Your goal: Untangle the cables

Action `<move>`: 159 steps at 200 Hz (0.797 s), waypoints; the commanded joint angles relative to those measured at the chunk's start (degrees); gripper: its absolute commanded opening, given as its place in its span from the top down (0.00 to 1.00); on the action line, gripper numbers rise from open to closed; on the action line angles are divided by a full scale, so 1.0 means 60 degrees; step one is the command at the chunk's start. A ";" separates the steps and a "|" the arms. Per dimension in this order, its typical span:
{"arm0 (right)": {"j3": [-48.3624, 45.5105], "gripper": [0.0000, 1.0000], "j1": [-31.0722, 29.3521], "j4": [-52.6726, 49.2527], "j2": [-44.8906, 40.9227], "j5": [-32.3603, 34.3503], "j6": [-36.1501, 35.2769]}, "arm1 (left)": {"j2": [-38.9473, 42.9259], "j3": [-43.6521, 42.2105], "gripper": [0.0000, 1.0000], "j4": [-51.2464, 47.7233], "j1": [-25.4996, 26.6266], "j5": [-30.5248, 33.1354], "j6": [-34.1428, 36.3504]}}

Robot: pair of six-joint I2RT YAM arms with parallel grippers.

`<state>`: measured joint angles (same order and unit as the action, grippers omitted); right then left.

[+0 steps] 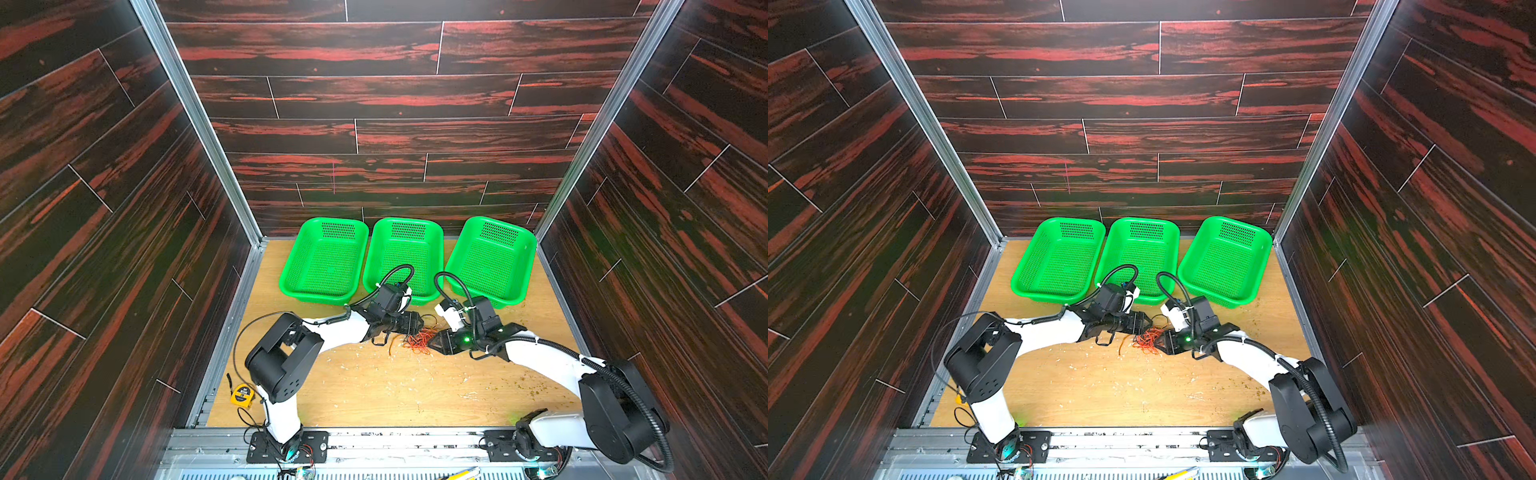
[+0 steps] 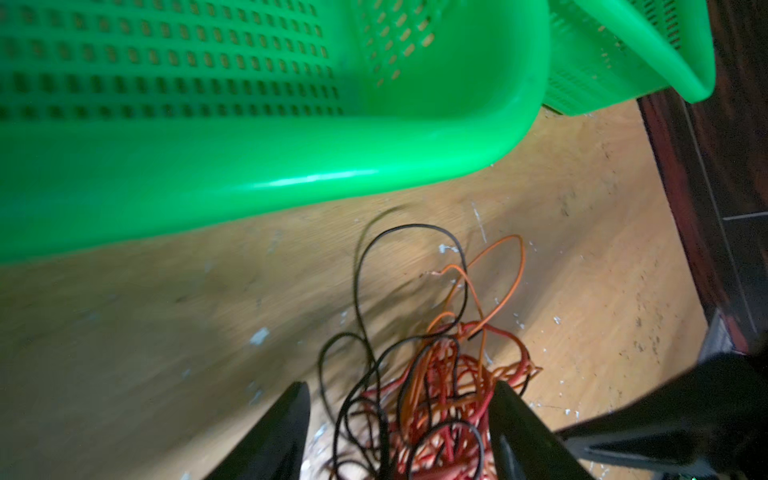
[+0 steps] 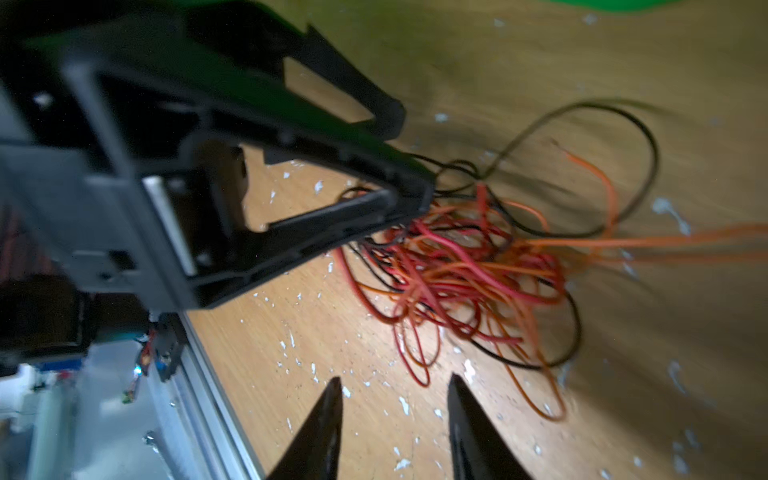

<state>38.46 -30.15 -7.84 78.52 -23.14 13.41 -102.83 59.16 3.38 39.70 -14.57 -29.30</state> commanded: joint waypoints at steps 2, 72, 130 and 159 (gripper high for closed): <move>0.0320 0.53 -0.0410 0.0229 -0.0224 0.0453 -0.0453 | 0.0938 -0.0216 0.30 -0.0317 -0.0081 0.0497 -0.0155; 0.0754 0.50 -0.0784 0.0911 0.0709 0.1357 -0.0448 | 0.1707 -0.0843 0.35 -0.0548 -0.0443 0.0199 0.0974; 0.1615 0.53 -0.1389 0.0959 0.1865 0.1496 -0.1204 | 0.2006 -0.0865 0.36 -0.1204 -0.0881 0.0351 0.0558; 0.1981 0.81 -0.1628 0.0570 0.2268 0.1713 -0.1492 | 0.2110 -0.0873 0.35 -0.1486 -0.1218 0.0319 0.0031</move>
<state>48.90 -38.72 -2.72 90.30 -14.04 6.66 -92.51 54.43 -2.61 33.98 -12.58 -26.04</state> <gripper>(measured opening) 0.301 0.651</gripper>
